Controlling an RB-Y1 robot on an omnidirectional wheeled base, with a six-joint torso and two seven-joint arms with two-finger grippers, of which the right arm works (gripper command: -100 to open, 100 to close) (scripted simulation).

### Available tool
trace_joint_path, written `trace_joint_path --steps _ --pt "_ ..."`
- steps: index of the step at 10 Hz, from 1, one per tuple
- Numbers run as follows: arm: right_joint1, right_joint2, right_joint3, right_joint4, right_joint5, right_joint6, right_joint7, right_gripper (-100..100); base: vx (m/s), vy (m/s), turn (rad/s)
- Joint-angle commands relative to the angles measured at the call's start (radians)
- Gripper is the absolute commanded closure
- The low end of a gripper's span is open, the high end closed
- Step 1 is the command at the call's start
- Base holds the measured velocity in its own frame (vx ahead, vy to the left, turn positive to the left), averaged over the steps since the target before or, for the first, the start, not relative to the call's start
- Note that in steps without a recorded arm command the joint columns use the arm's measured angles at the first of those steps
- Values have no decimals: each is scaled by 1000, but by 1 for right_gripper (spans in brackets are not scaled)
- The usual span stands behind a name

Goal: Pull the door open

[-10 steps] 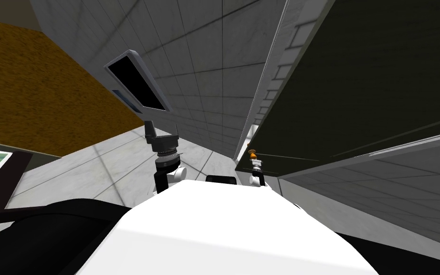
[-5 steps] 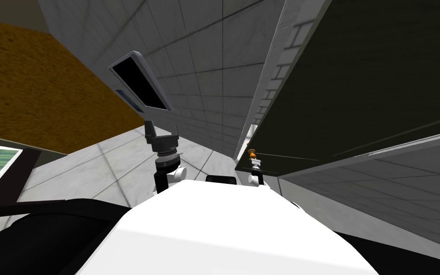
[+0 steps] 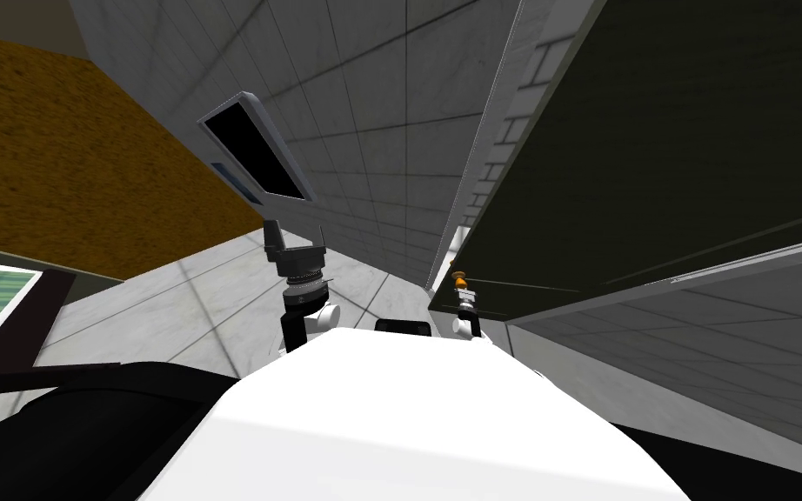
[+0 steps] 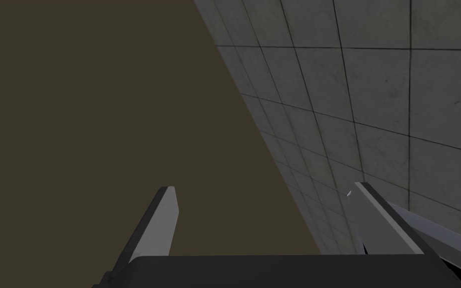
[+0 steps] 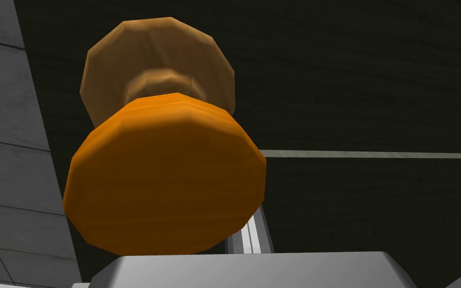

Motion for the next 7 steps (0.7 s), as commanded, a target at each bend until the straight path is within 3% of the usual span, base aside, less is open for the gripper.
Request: trace_joint_path --steps 1,7 --pt "-16 23 25 -12 -4 -13 -42 -100 -56 -26 49" --pt "-17 27 32 -17 -21 -10 -80 -100 -34 -6 8"
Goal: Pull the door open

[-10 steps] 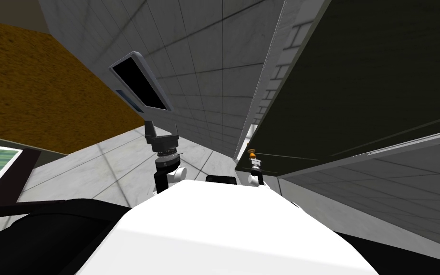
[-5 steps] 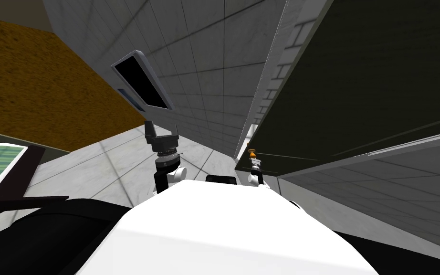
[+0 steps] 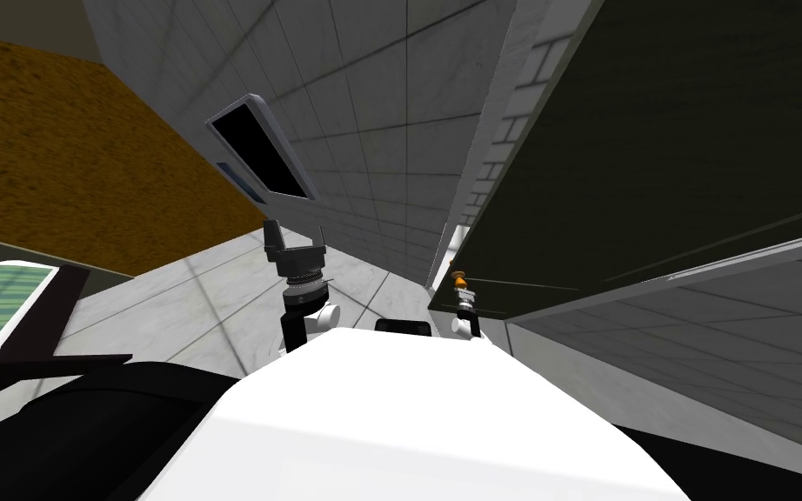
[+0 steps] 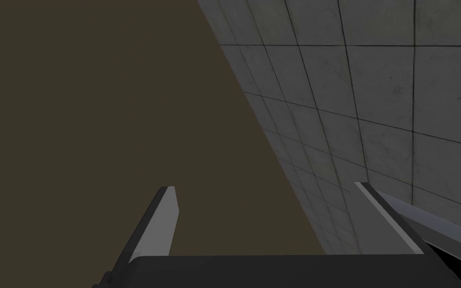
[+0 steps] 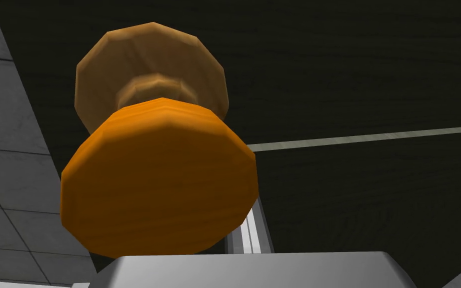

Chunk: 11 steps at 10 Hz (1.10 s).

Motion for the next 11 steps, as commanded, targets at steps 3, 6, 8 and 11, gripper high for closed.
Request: trace_joint_path --steps 3,6,8,11 --pt "-33 25 28 20 -2 -30 -42 -100 -15 -8 2" --pt "-20 6 13 38 -14 -26 -51 -100 -46 -27 12" --pt "-45 -4 1 39 -25 28 -52 -100 -33 17 -59" --pt "-68 -10 -8 32 -33 71 -48 -100 -23 22 -26"
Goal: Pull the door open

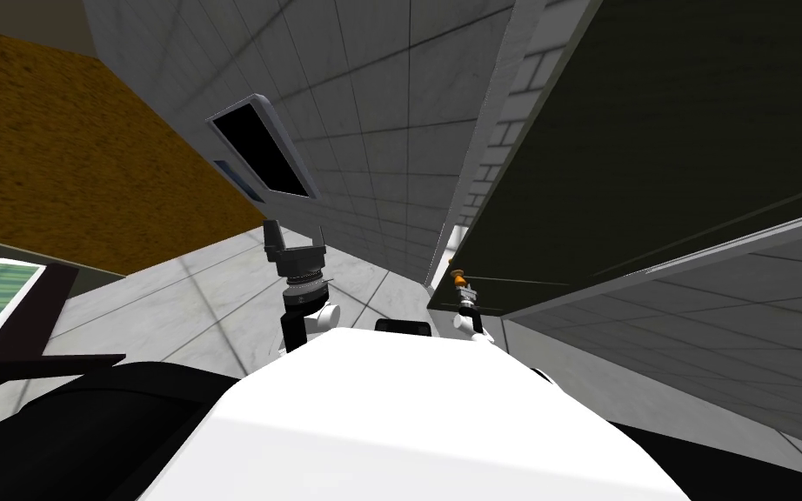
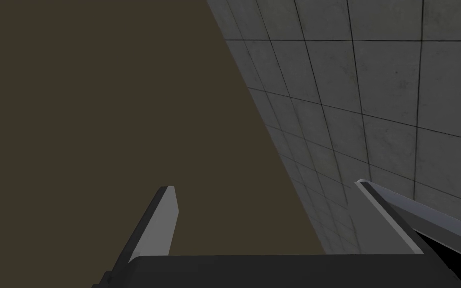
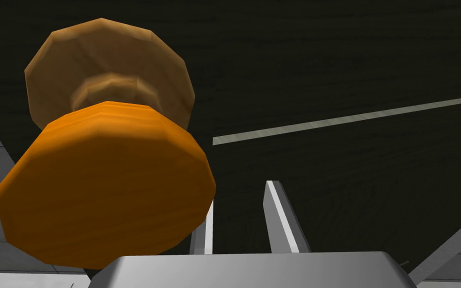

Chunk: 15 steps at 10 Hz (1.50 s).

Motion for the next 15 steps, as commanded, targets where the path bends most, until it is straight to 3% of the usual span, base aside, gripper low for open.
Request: trace_joint_path --steps 1,3,4,6,7,8,9,10,15 --pt "-38 9 13 24 7 -16 -10 -100 -5 5 -8" --pt "-59 4 5 17 0 23 -6 -100 -29 26 -20" --pt "-59 4 5 34 0 23 -6 -100 -26 22 1" --pt "-59 4 5 17 0 23 -6 -100 -3 3 -6" --pt "-72 0 0 13 -5 47 -3 -100 -17 18 -12" --pt "-72 0 0 13 -5 47 -3 -100 -18 16 -2" --pt "-53 -13 -6 30 -8 50 -10 -100 5 -20 -44" --pt "-53 -13 -6 30 -8 50 -10 100 11 -19 12" --pt "-53 -13 -6 30 -8 50 -10 100 -2 2 -1"
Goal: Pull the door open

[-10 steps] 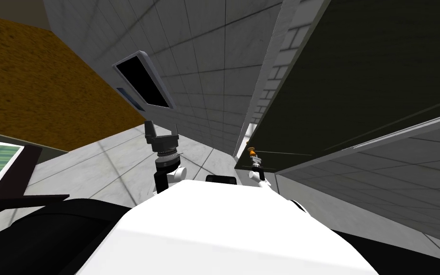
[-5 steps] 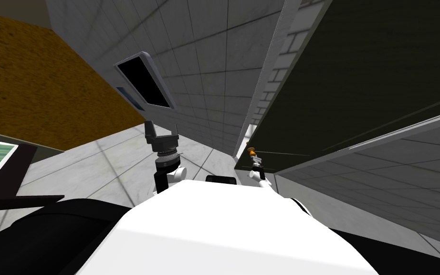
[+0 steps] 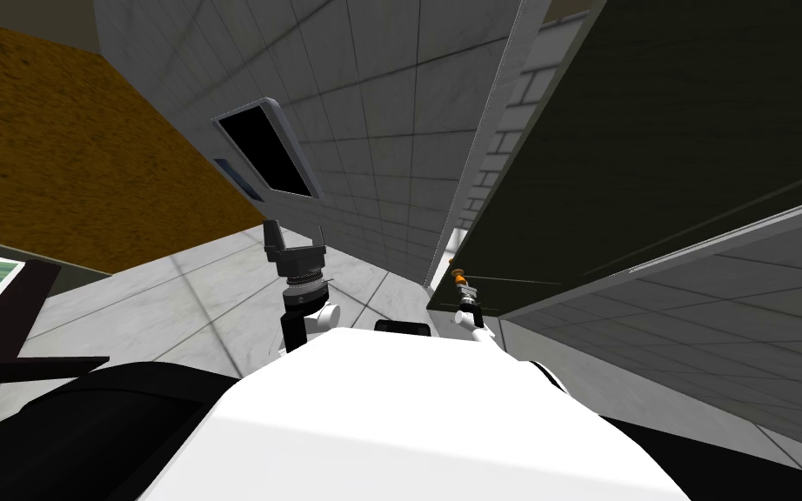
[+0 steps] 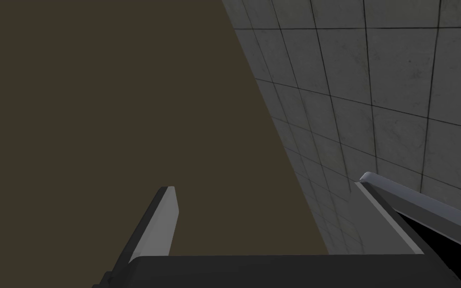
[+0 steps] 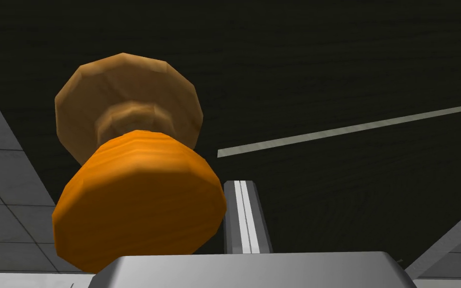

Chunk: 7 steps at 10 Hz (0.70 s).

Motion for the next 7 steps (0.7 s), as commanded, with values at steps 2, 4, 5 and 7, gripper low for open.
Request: trace_joint_path --steps 2,4,5,7 --pt "17 -1 42 -13 21 -39 -30 -100 -184 -87 116" --pt "24 -1 62 -20 30 -57 -44 -100 -129 -75 38" --pt "28 -1 72 -23 35 -67 -51 -100 -95 -57 62" --pt "33 -1 82 -26 41 -77 -58 -100 -80 -37 40"
